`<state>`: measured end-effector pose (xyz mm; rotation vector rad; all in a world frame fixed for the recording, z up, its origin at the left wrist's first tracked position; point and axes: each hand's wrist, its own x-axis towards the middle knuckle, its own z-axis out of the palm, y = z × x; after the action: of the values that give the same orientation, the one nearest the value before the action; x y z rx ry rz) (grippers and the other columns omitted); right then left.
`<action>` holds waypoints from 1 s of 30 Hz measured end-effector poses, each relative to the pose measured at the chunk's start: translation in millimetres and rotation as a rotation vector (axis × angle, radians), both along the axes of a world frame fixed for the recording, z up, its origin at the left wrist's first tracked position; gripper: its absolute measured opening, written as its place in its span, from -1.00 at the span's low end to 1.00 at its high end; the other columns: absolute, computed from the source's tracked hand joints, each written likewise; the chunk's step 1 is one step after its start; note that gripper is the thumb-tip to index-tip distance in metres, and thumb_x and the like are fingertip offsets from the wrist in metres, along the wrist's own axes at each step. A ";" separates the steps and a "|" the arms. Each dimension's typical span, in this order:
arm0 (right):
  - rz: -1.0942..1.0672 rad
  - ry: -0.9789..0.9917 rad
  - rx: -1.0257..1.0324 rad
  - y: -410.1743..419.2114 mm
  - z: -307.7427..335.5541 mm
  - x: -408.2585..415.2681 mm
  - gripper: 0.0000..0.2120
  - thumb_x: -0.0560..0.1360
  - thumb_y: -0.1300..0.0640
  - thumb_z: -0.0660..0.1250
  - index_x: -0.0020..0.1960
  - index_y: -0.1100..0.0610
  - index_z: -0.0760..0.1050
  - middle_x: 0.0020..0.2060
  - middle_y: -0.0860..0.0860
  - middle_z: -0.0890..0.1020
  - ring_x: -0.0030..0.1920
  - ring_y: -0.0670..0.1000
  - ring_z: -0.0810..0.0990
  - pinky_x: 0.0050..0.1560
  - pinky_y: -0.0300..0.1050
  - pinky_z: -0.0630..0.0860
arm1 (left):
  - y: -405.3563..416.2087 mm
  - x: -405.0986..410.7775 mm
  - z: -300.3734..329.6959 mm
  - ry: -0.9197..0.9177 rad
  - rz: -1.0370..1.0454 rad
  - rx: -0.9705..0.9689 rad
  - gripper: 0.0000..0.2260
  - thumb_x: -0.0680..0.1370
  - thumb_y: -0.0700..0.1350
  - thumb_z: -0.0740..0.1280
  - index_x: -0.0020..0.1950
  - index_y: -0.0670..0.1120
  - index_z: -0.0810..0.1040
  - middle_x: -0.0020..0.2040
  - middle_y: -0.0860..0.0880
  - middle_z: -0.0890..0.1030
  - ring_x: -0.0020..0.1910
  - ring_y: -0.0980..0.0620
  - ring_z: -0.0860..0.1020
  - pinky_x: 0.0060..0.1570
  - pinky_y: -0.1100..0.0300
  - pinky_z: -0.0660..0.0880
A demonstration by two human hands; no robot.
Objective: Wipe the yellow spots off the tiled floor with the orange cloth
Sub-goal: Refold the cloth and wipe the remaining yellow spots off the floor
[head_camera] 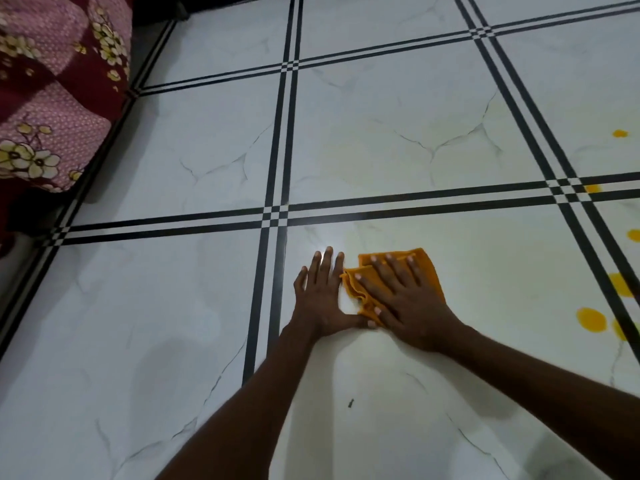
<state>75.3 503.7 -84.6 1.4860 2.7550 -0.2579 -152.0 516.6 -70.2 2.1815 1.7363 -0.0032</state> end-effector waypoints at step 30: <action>-0.650 0.030 0.085 29.4 -6.5 126.7 -0.31 0.61 -0.29 0.02 0.67 -0.10 -0.04 0.65 0.12 0.09 0.64 0.24 0.04 0.59 0.34 -0.07 | 27.4 105.1 12.6 0.092 -0.115 0.017 -0.20 0.52 0.39 0.00 0.64 -0.01 -0.07 0.64 -0.14 -0.11 0.61 -0.16 -0.12 0.52 -0.13 -0.03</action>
<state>202.0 533.1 -91.1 2.3726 2.2285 -0.1578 -46.9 543.9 -57.6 2.3243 1.6614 -0.1194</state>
